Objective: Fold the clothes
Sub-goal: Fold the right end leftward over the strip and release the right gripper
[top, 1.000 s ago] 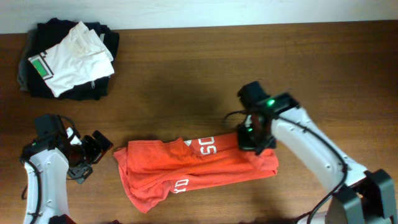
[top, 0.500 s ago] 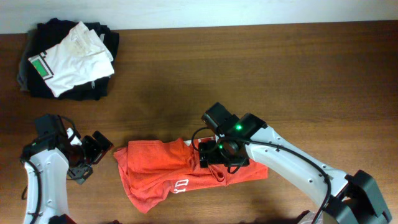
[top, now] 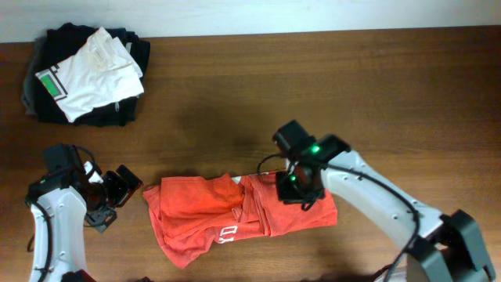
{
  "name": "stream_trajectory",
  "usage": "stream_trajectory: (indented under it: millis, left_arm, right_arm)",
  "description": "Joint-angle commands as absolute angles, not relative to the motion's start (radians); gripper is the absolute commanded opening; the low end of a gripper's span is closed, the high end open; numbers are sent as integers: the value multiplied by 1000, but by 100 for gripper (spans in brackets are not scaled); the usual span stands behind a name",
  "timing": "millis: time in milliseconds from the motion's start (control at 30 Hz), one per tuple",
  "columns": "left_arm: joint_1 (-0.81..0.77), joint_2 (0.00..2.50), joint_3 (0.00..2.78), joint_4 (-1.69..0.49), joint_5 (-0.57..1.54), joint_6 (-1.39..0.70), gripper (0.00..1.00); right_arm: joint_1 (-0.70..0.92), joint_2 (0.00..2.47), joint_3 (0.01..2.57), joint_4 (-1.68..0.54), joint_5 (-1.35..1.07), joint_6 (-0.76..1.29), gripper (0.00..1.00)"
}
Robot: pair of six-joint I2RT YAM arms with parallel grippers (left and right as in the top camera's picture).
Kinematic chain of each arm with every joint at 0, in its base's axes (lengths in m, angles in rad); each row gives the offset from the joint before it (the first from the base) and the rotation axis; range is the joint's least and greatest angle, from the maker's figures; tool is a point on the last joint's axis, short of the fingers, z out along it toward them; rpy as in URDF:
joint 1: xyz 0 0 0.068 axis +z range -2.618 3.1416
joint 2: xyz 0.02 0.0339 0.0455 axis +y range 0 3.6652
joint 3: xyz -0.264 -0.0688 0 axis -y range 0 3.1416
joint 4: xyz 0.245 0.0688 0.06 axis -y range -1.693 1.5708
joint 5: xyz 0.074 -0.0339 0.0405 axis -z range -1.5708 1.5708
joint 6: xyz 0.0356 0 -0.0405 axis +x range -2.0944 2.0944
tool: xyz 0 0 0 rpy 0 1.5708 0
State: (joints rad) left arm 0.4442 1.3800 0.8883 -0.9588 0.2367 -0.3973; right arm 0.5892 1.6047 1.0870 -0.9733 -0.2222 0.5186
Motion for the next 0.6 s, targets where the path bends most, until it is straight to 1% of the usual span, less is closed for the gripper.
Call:
stream_trajectory:
  millis: [0, 133, 233, 267, 300, 333, 400, 467, 500, 533, 567]
  left_arm:
    - [440, 1365, 904, -966, 249, -389, 99]
    - [440, 1365, 904, -967, 249, -389, 99]
    - [440, 1365, 904, -967, 248, -389, 99]
    - [440, 1365, 904, -967, 248, -389, 99]
    - [440, 1365, 904, -967, 248, -389, 99]
    - [440, 1365, 904, -967, 248, -389, 99]
    - [440, 1365, 904, -965, 248, -389, 99]
    - [440, 1365, 904, -963, 248, -389, 99]
    - [440, 1365, 904, -963, 248, -389, 99]
    - [440, 1365, 904, -963, 248, -389, 99]
    - [440, 1365, 904, -963, 248, -389, 99]
  right_arm:
    - [673, 1646, 1003, -875, -280, 592, 14]
    - [759, 1700, 955, -767, -281, 658, 14]
    - [804, 1768, 955, -711, -282, 664, 15]
    - [807, 1777, 955, -705, -289, 663, 14]
    - [806, 1778, 955, -706, -300, 663, 7]
    - [801, 1773, 963, -721, -310, 663, 4]
    - [773, 1740, 1015, -823, -303, 641, 4]
    - [727, 1686, 1098, -960, -276, 557, 4]
    - [707, 1666, 1132, -1014, -249, 543, 7]
    - [682, 1649, 1170, -1076, -203, 530, 13]
    - [648, 1629, 1216, -1148, -137, 530, 24]
